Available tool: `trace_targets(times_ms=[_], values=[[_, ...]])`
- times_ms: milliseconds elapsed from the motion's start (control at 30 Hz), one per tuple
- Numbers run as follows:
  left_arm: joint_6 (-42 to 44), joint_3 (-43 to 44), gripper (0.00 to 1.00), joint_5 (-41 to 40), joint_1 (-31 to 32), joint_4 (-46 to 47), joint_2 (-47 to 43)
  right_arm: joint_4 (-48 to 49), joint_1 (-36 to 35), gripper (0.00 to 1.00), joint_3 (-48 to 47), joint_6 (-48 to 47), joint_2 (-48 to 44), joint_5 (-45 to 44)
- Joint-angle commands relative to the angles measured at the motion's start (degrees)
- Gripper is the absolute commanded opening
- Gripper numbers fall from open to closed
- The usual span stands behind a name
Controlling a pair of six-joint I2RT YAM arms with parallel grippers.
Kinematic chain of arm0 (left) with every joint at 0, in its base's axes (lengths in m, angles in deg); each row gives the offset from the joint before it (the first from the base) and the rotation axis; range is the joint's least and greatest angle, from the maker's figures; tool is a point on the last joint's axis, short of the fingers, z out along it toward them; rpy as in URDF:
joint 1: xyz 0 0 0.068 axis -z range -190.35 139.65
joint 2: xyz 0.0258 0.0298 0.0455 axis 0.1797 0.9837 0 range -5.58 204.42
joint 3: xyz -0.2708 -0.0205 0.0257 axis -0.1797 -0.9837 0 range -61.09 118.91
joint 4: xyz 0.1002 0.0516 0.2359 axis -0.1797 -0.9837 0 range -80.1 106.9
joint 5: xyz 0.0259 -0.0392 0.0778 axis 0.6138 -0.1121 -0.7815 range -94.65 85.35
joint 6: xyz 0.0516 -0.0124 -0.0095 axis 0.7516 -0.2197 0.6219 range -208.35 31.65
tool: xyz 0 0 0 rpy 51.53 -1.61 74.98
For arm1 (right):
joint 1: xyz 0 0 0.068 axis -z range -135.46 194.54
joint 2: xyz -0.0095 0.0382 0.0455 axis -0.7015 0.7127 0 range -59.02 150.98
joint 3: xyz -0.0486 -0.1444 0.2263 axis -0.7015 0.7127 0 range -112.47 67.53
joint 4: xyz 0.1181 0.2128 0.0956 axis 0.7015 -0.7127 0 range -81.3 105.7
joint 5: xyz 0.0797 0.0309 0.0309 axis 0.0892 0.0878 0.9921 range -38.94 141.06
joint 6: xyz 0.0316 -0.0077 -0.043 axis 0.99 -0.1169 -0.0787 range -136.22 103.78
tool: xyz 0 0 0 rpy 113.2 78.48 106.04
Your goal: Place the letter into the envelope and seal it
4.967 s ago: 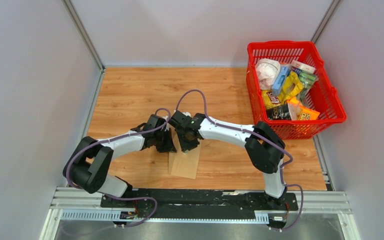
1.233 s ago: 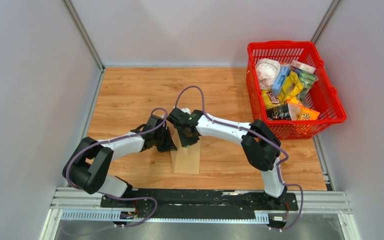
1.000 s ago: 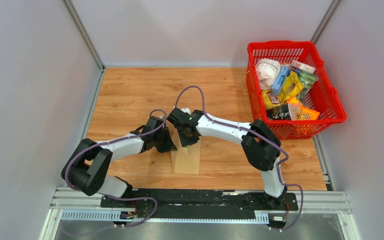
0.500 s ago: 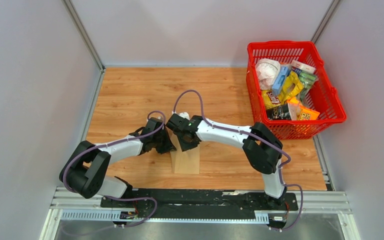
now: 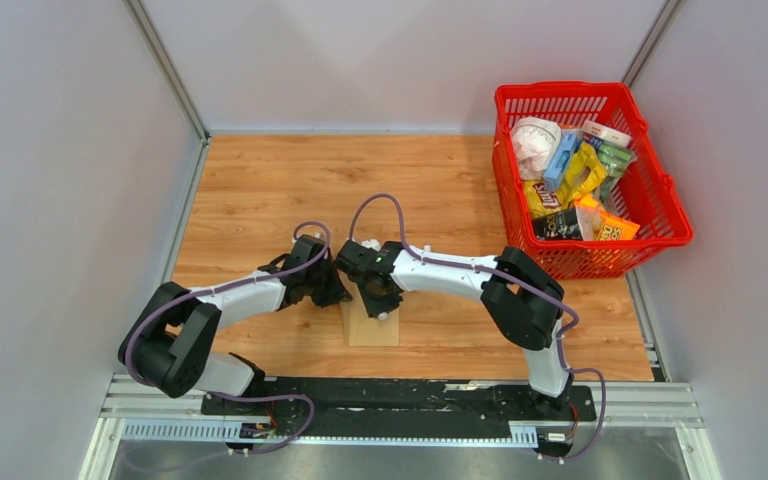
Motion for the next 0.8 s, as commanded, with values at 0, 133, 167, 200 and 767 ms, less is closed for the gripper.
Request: trace_targets(times_ms=[0,133,167,200,767], values=[[0.6,-1.1,0.0,-4.4,-0.4,-1.3,-0.6,-2.8,-0.3,0.0,-0.3,0.8,-2.1,1.3],[1.2,-1.0,0.0,-3.7,-0.5,-1.0,-0.2,-3.8,-0.3,0.0,-1.0,0.6,-3.4,2.7],[1.3,-0.8,0.0,-3.5,-0.5,-1.0,-0.1,-3.8,-0.2,0.0,-1.2,0.7,-3.7,3.1],[1.4,-0.7,0.0,-3.3,-0.4,-1.0,-0.1,-3.8,-0.2,0.0,-1.1,0.7,-4.2,3.3],[8.9,4.5,0.24,1.6,-0.5,-5.0,-1.3,9.3,8.4,0.0,7.4,1.2,-19.4,2.8]])
